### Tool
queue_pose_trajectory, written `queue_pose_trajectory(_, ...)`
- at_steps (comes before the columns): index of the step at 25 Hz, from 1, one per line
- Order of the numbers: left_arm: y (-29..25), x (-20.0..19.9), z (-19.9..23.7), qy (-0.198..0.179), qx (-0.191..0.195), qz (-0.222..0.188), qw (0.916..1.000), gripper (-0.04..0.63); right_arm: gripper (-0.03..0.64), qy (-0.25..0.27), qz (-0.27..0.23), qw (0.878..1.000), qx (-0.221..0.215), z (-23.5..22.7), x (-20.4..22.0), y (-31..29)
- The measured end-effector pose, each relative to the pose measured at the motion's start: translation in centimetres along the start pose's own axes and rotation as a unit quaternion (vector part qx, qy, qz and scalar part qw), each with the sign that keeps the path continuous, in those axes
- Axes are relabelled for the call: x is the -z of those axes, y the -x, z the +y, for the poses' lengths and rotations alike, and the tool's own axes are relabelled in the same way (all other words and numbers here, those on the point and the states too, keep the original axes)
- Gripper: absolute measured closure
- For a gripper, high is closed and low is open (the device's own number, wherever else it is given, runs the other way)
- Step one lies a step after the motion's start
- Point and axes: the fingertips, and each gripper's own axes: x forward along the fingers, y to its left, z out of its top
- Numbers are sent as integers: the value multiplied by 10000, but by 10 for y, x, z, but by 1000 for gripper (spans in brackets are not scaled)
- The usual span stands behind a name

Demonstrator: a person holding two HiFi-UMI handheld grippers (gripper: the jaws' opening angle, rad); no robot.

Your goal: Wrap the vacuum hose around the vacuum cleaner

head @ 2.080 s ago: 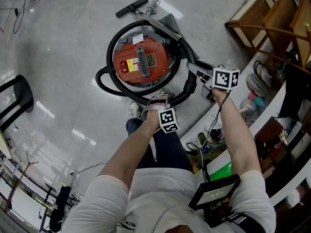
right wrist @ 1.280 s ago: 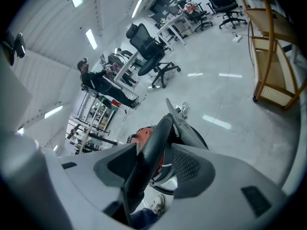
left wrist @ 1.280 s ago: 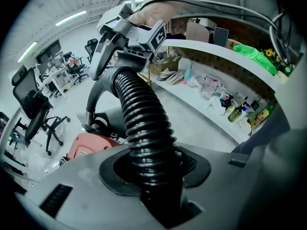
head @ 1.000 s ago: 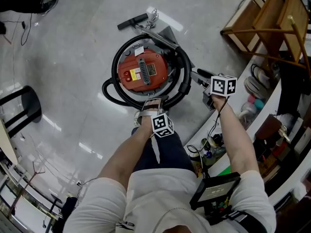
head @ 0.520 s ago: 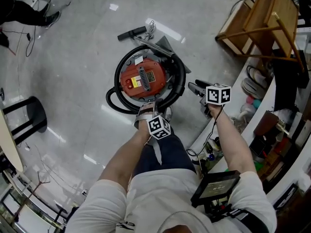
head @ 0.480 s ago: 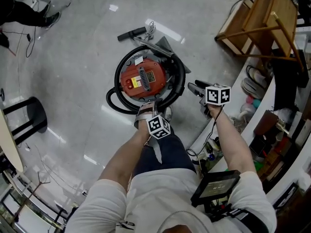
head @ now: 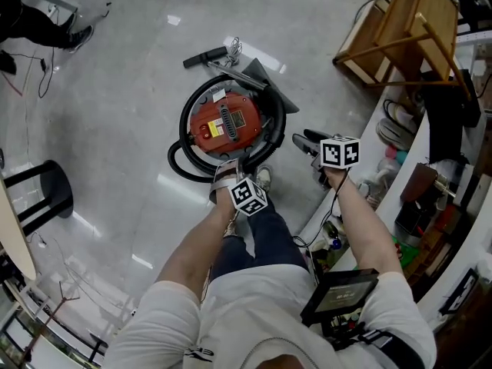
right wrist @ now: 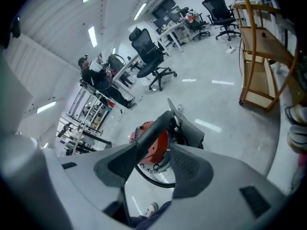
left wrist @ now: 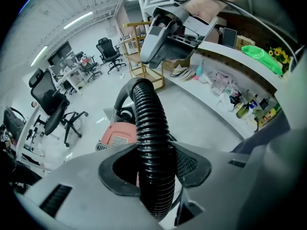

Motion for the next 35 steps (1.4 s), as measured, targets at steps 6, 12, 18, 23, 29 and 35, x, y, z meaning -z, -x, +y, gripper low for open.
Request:
queue_pose_trajectory(6,-5,1,-6,42,-97,-17,9999,385,408,-134,53,9998,-105,7,21,-2)
queue_pose_trajectory(12,4,-4,-6,-45,-205,-130,9997,334,408,-101,22,9999,33,8,23,3)
queue_pose_trajectory(18,17,-11,-9,-77,-224,-271,9994,331,408,-111,-66,9999,17,14,22,9)
queue_pose_trajectory(23,26,-12,-10,-105,-219,-329,9992,331,408,-116,-99,9999,69,17,28,16)
queue_pose_trajectory(29,50,-18,-6,5,-295,-457,9985,331,408,-187,-202,9996,60,35,36,29)
queue_pose_trajectory(35,89,-33,6,397,-181,-876,9952,333,408,355,-463,9960,681,61,40,53)
